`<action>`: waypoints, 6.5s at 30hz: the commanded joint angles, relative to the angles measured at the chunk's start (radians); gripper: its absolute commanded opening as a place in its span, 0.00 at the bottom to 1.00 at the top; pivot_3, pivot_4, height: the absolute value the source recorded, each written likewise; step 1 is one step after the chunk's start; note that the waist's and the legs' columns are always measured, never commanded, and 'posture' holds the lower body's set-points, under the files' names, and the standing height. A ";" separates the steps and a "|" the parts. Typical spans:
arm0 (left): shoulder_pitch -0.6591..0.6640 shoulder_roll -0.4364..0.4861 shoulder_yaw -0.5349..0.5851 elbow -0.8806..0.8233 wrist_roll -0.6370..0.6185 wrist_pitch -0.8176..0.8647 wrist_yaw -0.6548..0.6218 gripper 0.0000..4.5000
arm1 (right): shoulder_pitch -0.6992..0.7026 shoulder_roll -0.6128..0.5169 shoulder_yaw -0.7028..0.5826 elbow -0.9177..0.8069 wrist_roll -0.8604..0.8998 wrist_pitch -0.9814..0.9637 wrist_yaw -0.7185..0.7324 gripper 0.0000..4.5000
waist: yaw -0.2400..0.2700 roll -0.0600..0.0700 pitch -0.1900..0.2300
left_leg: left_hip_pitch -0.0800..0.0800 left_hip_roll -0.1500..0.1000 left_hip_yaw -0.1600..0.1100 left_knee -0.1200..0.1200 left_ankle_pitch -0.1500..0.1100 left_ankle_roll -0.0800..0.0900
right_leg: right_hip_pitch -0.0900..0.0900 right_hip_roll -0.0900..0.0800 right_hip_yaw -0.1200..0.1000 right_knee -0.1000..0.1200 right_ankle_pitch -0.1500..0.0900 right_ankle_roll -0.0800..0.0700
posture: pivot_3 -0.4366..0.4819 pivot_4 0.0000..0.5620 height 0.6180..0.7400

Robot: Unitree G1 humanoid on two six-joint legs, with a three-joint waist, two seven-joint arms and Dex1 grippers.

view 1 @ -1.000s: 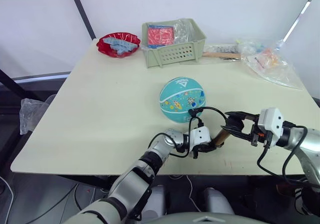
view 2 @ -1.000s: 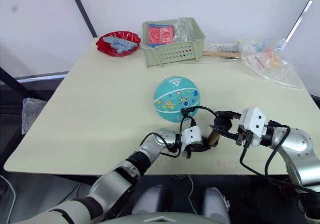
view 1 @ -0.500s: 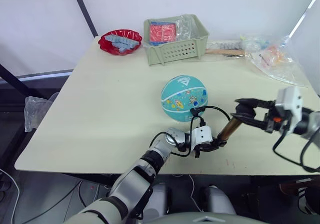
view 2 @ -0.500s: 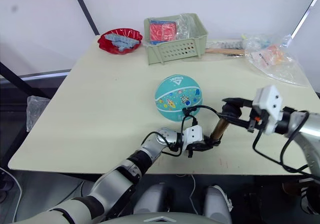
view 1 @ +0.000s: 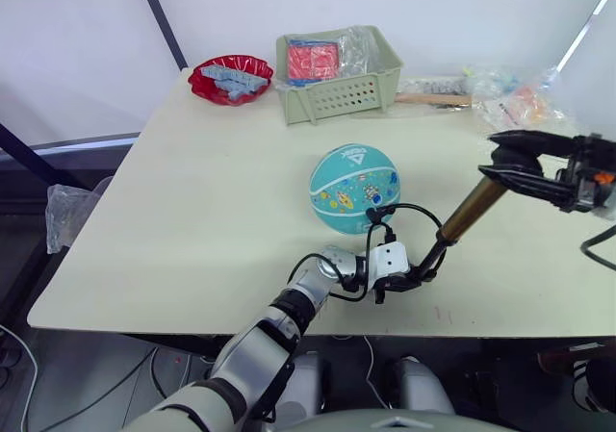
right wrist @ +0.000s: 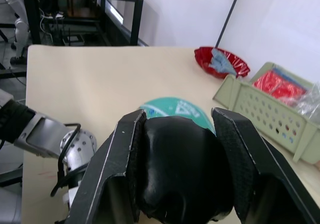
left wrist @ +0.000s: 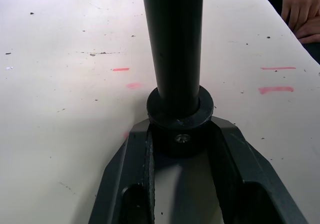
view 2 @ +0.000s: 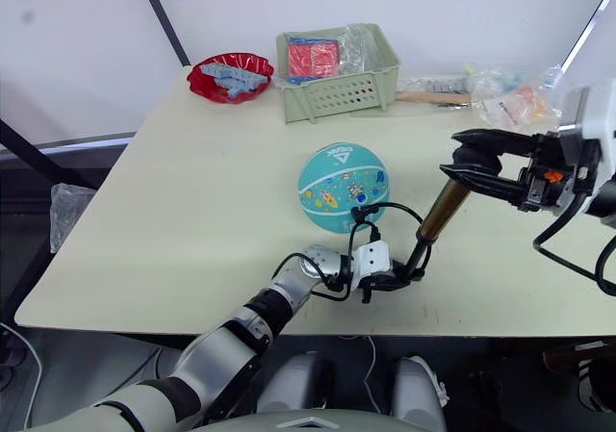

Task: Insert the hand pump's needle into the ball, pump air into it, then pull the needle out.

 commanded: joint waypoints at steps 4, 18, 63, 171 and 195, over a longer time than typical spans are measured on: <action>0.057 0.047 -0.032 0.123 0.079 0.066 0.021 0.24 | 0.001 -0.011 -0.051 -0.041 -0.008 -0.016 -0.011 0.35 | 0.000 0.000 0.000 | -0.001 0.000 0.000 0.000 0.000 0.000 | 0.000 0.000 0.000 0.000 0.000 0.000 | 0.48 0.27 0.98; 0.060 0.044 -0.030 0.121 0.077 0.070 0.027 0.24 | 0.249 0.148 0.246 0.027 -0.323 -0.240 0.030 0.35 | -0.002 -0.010 -0.008 | 0.001 0.000 0.000 -0.002 0.000 -0.001 | 0.000 0.000 0.000 -0.001 0.000 0.000 | 0.48 0.27 0.98; 0.065 0.046 -0.037 0.120 0.084 0.063 0.018 0.24 | -0.041 -0.045 -0.080 0.017 -0.015 -0.030 0.008 0.35 | 0.001 -0.001 0.003 | 0.001 0.000 0.000 -0.003 -0.001 -0.001 | 0.001 -0.002 -0.003 -0.002 0.000 0.000 | 0.48 0.27 0.98; 0.062 0.043 -0.034 0.123 0.086 0.066 0.028 0.24 | 0.334 0.238 0.269 0.026 -0.420 -0.320 -0.055 0.35 | 0.001 -0.008 -0.021 | -0.006 0.001 0.001 0.003 0.001 0.001 | -0.003 0.002 -0.009 0.000 0.000 0.000 | 0.48 0.27 0.98; 0.058 0.042 -0.036 0.131 0.091 0.057 0.022 0.24 | 0.013 -0.019 -0.094 -0.063 0.012 0.059 -0.073 0.35 | 0.001 0.001 -0.013 | -0.008 0.001 0.001 0.004 0.001 0.001 | -0.004 0.002 -0.009 0.001 0.000 0.000 | 0.48 0.27 0.98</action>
